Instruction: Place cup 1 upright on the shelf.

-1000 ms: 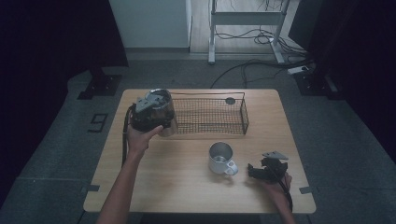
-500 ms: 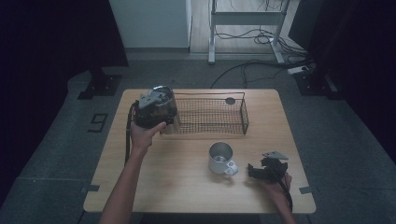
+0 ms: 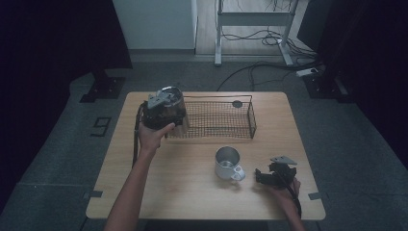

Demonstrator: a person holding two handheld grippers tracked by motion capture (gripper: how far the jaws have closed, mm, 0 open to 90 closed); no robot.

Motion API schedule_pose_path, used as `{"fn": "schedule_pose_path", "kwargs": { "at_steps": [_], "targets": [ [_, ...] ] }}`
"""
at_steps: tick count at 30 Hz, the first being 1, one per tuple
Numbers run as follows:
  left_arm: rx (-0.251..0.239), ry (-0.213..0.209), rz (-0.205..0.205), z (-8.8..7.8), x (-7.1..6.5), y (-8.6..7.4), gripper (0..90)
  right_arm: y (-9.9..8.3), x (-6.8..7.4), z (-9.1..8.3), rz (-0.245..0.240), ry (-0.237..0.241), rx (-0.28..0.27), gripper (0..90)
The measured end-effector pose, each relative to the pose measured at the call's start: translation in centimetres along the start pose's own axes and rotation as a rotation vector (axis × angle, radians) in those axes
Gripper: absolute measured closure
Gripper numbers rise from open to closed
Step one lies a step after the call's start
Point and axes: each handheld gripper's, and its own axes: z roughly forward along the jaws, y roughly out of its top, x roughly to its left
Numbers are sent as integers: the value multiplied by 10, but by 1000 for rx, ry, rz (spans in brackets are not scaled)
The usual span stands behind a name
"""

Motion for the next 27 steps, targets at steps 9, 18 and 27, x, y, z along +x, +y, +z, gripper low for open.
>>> {"fn": "schedule_pose_path", "kwargs": {
  "at_steps": [9, 18, 27],
  "targets": [
    [3, -3, 12, 7, -3, 6, 41, 0, 0, 0, 0, 0, 0, 0],
    [11, -4, 21, 18, -6, 11, 41, 0, 0, 0, 0, 0, 0, 0],
    [12, -7, 24, 25, -9, 16, 41, 0, 0, 0, 0, 0, 0, 0]
  ]
}}
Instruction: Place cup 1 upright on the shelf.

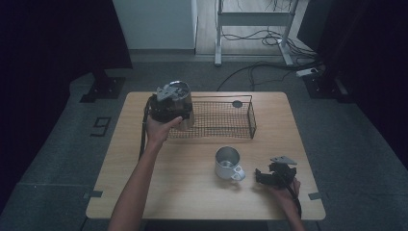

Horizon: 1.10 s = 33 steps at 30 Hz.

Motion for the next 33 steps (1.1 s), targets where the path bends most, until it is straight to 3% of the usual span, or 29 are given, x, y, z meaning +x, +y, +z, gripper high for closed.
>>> {"fn": "schedule_pose_path", "kwargs": {
  "at_steps": [20, 33],
  "targets": [
    [24, 12, 35, 20, -9, 13, 42, 0, 0, 0, 0, 0, 2, 0],
    [16, 3, 17, 34, -9, 19, 42, 0, 0, 0, 1, 1, 1, 0]
  ]
}}
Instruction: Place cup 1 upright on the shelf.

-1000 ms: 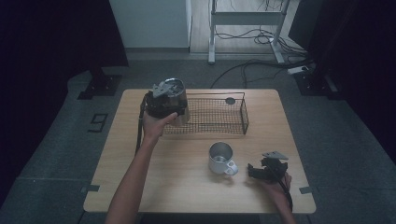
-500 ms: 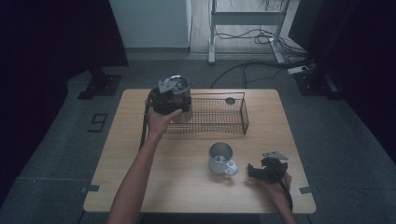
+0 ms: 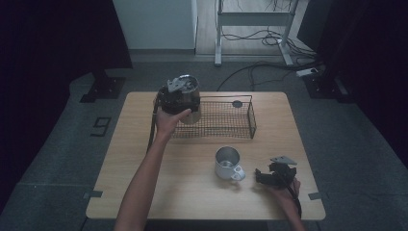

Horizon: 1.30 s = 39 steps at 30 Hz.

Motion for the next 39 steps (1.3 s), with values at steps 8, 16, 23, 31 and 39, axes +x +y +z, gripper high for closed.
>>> {"fn": "schedule_pose_path", "kwargs": {
  "at_steps": [8, 16, 23, 31, 39],
  "targets": [
    [11, 5, -6, 12, 2, 3, 41, 0, 0, 0, 0, 0, 0, 0],
    [14, 5, 1, 23, 1, 5, 42, 0, 0, 0, -1, -1, 1, 0],
    [32, 26, 1, 32, 2, 0, 41, 0, 0, 0, -2, -1, 1, 0],
    [30, 40, -11, 42, 6, -5, 41, 0, 0, 0, -1, 0, -1, 0],
    [32, 51, -30, 50, 13, -17, 41, 0, 0, 0, -2, 0, -1, 0]
  ]
}}
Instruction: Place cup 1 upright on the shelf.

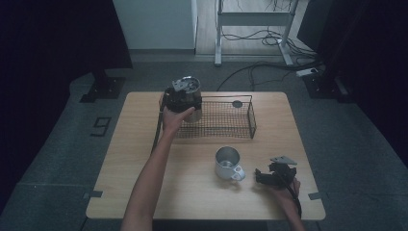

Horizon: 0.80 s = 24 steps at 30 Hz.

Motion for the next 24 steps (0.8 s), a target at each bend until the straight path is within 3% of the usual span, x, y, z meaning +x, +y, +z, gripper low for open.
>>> {"fn": "schedule_pose_path", "kwargs": {
  "at_steps": [13, 24],
  "targets": [
    [40, 29, -3, 16, 4, -15, 41, 0, 0, 0, 3, 0, 1, 0],
    [81, 28, 4, 28, 2, -27, 41, 0, 0, 0, 1, -1, 2, 0]
  ]
}}
